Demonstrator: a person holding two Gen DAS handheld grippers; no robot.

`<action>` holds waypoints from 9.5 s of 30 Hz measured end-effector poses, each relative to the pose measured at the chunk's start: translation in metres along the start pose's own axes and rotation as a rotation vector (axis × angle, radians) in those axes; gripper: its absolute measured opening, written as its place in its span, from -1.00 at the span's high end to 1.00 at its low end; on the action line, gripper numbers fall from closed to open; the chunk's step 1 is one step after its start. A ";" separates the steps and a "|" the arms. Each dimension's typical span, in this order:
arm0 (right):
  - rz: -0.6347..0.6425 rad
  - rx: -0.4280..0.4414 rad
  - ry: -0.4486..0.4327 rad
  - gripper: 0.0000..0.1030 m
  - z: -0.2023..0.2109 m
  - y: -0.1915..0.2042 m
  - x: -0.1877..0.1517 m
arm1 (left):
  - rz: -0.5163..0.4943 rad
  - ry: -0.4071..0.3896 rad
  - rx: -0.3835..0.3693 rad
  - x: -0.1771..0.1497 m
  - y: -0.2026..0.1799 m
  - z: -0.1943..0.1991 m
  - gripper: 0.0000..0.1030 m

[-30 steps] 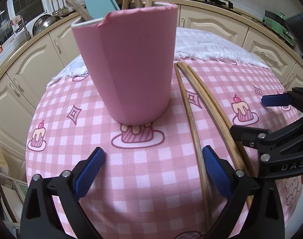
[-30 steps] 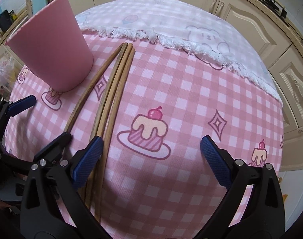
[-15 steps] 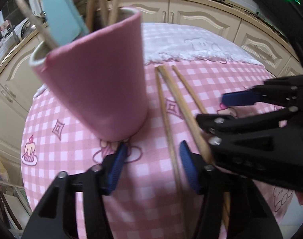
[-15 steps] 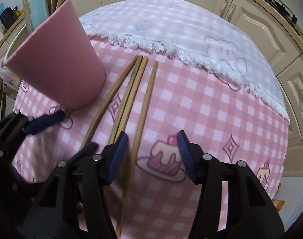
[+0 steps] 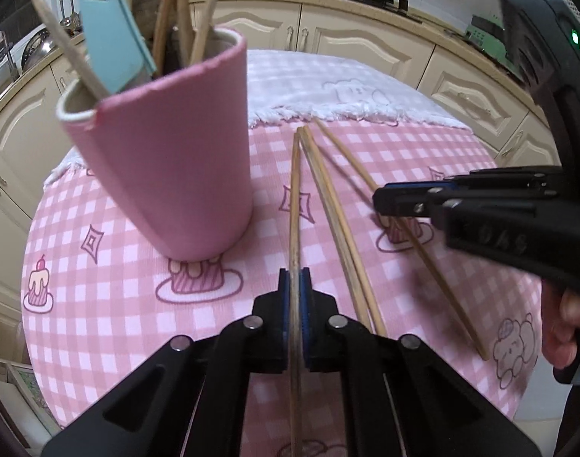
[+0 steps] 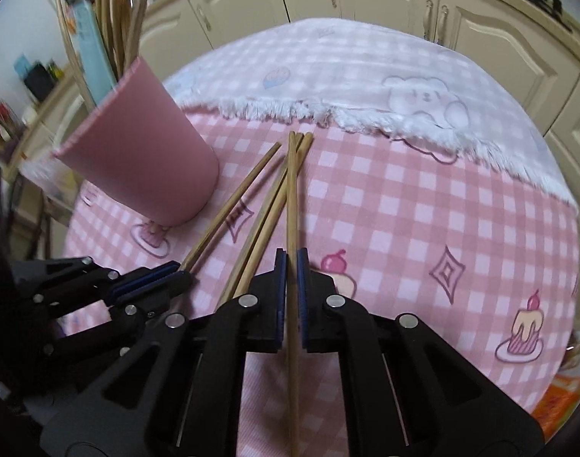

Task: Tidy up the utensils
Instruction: 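Lift both held chopsticks up over the pink cup, then lower both chopsticks into the pink cup and open both tools, then move both open tools down to the last two chopsticks on the cloth, then grasp a chopstick with the left tool while the right tool grasps the other, then lift both held chopsticks up over the pink cup, then lower both chopsticks into the pink cup and open both tools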

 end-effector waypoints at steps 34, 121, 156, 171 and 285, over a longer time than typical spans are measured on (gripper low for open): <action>-0.021 0.249 -0.726 0.89 0.163 0.065 0.100 | 0.074 -0.824 -0.061 0.097 0.048 0.198 0.91; -0.186 -0.068 -0.397 -0.88 0.104 -0.014 0.036 | 0.086 -0.591 0.136 0.041 0.047 0.147 -0.90; 0.059 -0.266 -0.006 -0.88 -0.019 0.018 -0.027 | 0.111 -0.145 0.116 -0.019 0.049 0.027 -0.90; 0.068 -0.298 0.025 -0.88 -0.012 -0.013 -0.029 | 0.035 -0.109 0.064 -0.004 0.018 0.014 -0.89; -0.012 0.170 -0.798 0.86 0.104 0.103 0.154 | 0.165 -0.909 -0.036 0.135 0.080 0.129 0.78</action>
Point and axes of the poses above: each gripper's, at about its wrist camera, not at the fingertips, and z roughly against the way its jaws point, y to its left, x to its top, the point moved 5 cm from there along -z, roughly the way its jaws point, and after that the axes turned 4 degrees about -x, right-handed, at the moved point
